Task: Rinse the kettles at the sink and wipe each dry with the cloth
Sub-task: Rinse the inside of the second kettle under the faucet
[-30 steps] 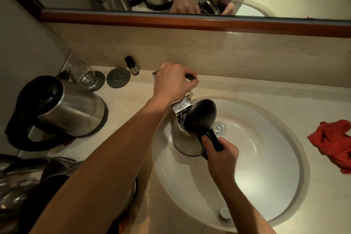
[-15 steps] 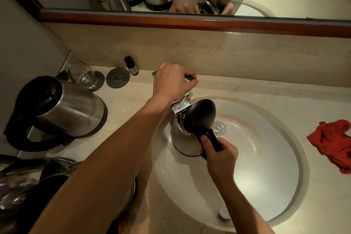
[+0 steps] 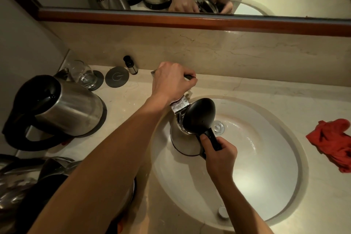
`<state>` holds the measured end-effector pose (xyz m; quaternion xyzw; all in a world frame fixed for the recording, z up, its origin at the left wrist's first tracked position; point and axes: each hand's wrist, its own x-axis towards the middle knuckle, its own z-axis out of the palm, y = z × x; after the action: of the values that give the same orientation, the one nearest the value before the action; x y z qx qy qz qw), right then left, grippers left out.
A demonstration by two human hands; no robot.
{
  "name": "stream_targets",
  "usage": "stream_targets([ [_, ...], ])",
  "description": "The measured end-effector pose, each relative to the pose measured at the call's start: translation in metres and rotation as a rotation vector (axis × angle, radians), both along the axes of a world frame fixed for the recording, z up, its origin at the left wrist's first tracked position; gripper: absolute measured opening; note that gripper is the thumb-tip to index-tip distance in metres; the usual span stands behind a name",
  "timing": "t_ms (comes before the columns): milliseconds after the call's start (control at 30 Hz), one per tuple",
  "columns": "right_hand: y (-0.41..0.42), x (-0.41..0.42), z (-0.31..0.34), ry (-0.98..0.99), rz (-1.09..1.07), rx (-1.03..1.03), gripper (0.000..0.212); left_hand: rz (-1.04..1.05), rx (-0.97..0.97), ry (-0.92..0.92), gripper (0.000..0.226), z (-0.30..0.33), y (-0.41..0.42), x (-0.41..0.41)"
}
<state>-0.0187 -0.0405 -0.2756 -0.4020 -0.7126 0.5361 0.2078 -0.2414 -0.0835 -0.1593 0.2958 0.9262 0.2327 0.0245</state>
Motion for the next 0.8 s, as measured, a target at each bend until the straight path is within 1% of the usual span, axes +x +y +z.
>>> stream_targets([
  [267, -0.0010, -0.0010, 0.0061, 0.010, 0.005, 0.024, 0.067, 0.009, 0.002, -0.016, 0.021, -0.0003, 0.0002, -0.0003],
  [800, 0.0013, -0.0009, 0.0041, 0.002, 0.026, 0.024, 0.066, -0.002, 0.006, 0.010, 0.020, 0.0026, 0.0004, 0.0020],
])
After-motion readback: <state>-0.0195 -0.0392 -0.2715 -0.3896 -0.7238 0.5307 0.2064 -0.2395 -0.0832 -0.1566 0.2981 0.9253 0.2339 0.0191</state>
